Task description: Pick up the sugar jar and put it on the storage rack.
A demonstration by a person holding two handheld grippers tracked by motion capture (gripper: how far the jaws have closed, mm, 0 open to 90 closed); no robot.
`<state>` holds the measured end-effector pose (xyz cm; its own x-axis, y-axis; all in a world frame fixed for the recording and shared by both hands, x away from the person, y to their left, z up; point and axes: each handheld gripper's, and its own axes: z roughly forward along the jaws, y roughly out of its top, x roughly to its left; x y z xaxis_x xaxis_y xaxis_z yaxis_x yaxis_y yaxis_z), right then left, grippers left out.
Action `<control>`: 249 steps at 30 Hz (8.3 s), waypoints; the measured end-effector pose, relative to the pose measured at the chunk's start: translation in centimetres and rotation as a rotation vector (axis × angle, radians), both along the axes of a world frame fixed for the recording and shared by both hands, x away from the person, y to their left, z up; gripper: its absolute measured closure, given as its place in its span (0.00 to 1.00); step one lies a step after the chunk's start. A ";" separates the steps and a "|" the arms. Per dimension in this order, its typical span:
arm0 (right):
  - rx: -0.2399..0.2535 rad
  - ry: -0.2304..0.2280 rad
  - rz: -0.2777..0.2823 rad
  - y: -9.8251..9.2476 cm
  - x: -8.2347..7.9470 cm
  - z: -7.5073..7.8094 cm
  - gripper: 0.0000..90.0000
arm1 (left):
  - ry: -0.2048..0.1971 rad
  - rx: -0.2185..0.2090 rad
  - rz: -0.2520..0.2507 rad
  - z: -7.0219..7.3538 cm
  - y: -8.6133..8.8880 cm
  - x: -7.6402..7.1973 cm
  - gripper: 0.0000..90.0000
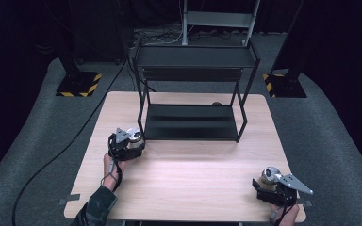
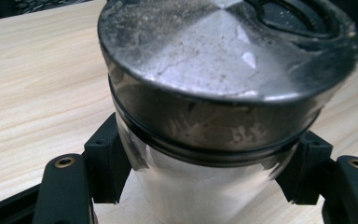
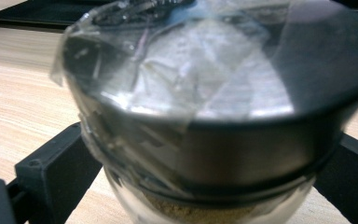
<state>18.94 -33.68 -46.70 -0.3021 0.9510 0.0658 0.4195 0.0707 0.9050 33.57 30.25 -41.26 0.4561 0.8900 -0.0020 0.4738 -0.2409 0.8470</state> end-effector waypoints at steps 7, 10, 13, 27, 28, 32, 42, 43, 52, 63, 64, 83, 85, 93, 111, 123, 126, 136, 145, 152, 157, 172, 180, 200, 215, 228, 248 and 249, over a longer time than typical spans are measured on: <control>0.002 0.001 0.003 -0.1 0.1 0.0 0.01 | -0.004 -0.001 -0.025 0.2 -0.2 -0.1 0.33; 0.001 0.001 0.003 0.0 0.0 0.0 0.01 | -0.004 -0.002 -0.034 0.2 -0.3 -0.1 0.33; -0.001 0.000 0.003 0.0 0.0 0.0 0.01 | -0.005 -0.004 -0.041 0.2 -0.5 0.0 0.33; -0.004 0.004 0.006 0.0 0.1 0.1 0.01 | -0.006 -0.008 -0.072 0.6 -1.2 0.4 0.33; -0.004 0.004 0.006 0.0 0.1 0.1 0.01 | -0.006 -0.008 -0.072 0.6 -1.2 0.4 0.33; -0.003 0.003 0.006 0.0 0.1 0.1 0.01 | -0.007 -0.011 -0.079 0.6 -1.4 0.5 0.33; 0.004 0.005 0.010 -0.2 0.1 0.0 0.01 | -0.008 0.002 -0.107 0.9 -2.2 1.0 0.33; 0.005 0.005 0.010 -0.2 0.1 0.0 0.01 | -0.009 0.005 -0.112 1.0 -2.4 1.1 0.33; 0.007 0.006 0.011 -0.2 0.1 0.0 0.01 | -0.011 0.015 -0.131 1.3 -3.0 1.5 0.33; 0.008 0.006 0.012 -0.3 0.2 0.0 0.01 | -0.013 0.020 -0.148 1.5 -3.6 2.0 0.33; 0.008 0.006 0.012 -0.3 0.2 0.0 0.01 | -0.013 0.020 -0.149 1.6 -3.6 2.0 0.33; 0.006 0.011 0.017 -0.3 0.3 0.1 0.01 | -0.018 0.018 -0.174 1.7 -4.5 2.9 0.33; 0.007 0.011 0.017 -0.3 0.3 0.1 0.01 | -0.019 0.019 -0.176 1.7 -4.7 3.0 0.33; 0.008 0.012 0.019 -0.4 0.3 0.1 0.01 | -0.020 0.023 -0.185 1.9 -5.1 3.5 0.33; 0.005 0.012 0.022 -0.4 0.3 0.1 0.01 | -0.018 0.036 -0.190 2.2 -6.1 4.8 0.33; 0.005 0.012 0.023 -0.4 0.3 0.1 0.01 | -0.016 0.037 -0.186 2.1 -6.7 5.6 0.33; 0.006 0.011 0.023 -0.4 0.3 0.1 0.01 | -0.012 0.041 -0.188 2.1 -6.9 5.9 0.33; 0.007 0.011 0.022 -0.4 0.3 0.1 0.01 | -0.013 0.037 -0.193 2.2 -7.5 6.4 0.33; 0.008 0.010 0.022 -0.4 0.3 0.1 0.01 | -0.010 0.041 -0.195 2.3 -8.0 7.0 0.33; 0.008 0.010 0.023 -0.4 0.3 0.1 0.01 | -0.002 0.042 -0.192 2.2 -8.3 7.6 0.33; 0.008 0.010 0.023 -0.4 0.3 0.1 0.01 | -0.002 0.043 -0.192 2.2 -8.5 7.9 0.33; 0.010 0.013 0.023 -0.4 0.3 0.1 0.01 | 0.007 0.052 -0.190 2.3 -9.2 8.9 0.33; 0.012 0.011 0.021 -0.5 0.3 0.1 0.01 | 0.012 0.056 -0.188 2.3 -9.7 9.4 0.33; 0.014 0.012 0.022 -0.5 0.3 0.1 0.01 | 0.025 0.073 -0.182 2.0 -10.7 10.7 0.33; 0.016 0.012 0.022 -0.5 0.3 0.1 0.01 | 0.032 0.069 -0.174 1.3 -11.4 11.6 0.33; 0.016 0.012 0.023 -0.5 0.3 0.0 0.01 | 0.033 0.073 -0.185 1.2 -12.4 12.4 0.33; 0.017 0.014 0.024 -0.6 0.4 0.1 0.01 | 0.037 0.073 -0.198 1.1 -13.8 13.3 0.33; 0.017 0.014 0.024 -0.6 0.4 0.1 0.01 | 0.036 0.076 -0.201 1.1 -13.9 13.4 0.33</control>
<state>19.29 -34.24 -46.63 -0.3236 0.9423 0.0863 0.4304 0.0653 0.9003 46.95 16.30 -40.14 0.6249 0.7796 0.0418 0.4396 -0.3956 0.8064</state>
